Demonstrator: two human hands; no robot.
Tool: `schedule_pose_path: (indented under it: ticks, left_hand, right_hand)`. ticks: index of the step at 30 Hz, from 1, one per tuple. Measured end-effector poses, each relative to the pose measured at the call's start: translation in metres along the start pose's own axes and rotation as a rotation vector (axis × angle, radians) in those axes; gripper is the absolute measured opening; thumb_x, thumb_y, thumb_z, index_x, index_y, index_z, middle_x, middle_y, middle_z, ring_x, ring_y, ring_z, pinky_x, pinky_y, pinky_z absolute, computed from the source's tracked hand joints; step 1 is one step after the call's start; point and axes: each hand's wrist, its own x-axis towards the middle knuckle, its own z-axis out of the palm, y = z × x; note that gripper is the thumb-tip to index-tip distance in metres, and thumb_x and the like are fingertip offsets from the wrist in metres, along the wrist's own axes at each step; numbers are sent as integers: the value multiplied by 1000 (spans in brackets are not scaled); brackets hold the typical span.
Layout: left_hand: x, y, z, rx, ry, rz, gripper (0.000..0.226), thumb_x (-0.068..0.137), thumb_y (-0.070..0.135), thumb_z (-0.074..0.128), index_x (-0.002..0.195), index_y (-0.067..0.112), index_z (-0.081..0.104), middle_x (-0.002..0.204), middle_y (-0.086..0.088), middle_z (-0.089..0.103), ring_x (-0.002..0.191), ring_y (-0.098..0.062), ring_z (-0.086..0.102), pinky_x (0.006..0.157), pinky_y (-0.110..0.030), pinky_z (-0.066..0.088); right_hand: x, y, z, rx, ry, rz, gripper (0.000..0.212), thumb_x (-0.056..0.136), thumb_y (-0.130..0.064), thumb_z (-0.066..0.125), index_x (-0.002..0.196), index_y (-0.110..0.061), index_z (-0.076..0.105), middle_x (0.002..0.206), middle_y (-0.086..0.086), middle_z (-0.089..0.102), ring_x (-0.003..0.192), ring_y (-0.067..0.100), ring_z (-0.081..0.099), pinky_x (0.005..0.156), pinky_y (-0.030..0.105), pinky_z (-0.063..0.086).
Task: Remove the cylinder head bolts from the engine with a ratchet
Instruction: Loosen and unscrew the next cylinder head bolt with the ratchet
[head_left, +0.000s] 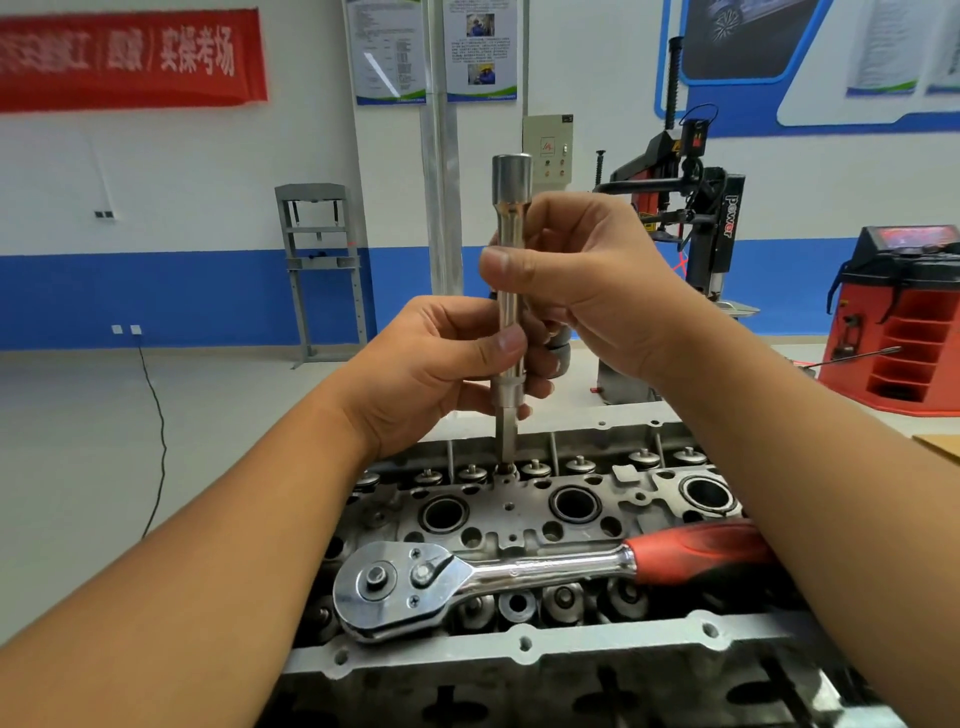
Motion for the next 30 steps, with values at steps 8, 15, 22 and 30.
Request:
schedule_pose_path:
  ticks: [8, 15, 22, 30]
  left_hand:
    - [0, 2, 0, -124, -48, -32, 31, 94, 29, 63, 111, 7, 75, 104, -20, 74, 95, -36, 74, 80, -48, 61]
    - [3, 0, -1, 25, 87, 45, 54, 82, 24, 85, 115, -9, 58, 96, -6, 75, 89, -25, 75, 68, -35, 60]
    - [-1, 4, -4, -123, -91, -45, 29, 94, 28, 62, 113, 11, 75, 111, -23, 71, 96, -36, 72, 85, -54, 58]
    - [-6, 8, -15, 26, -69, 14, 44, 82, 22, 85, 114, -3, 67, 100, -16, 75, 96, -32, 74, 77, -41, 61]
  right_hand:
    - [-2, -5, -1, 104, -110, 43, 18, 88, -12, 70, 100, 1, 71, 80, 23, 66, 42, 9, 48, 42, 23, 36]
    - [-2, -5, -2, 65, -113, 37, 16, 82, -13, 76, 81, -3, 63, 72, 16, 67, 41, 11, 42, 43, 23, 36]
    - [-3, -4, -5, 79, -175, 62, 33, 97, -14, 65, 101, 18, 61, 46, -2, 52, 36, 10, 37, 40, 30, 27]
    - [-1, -4, 1, 96, -113, 46, 18, 81, -14, 79, 72, -15, 64, 56, -1, 59, 40, 11, 39, 45, 25, 33]
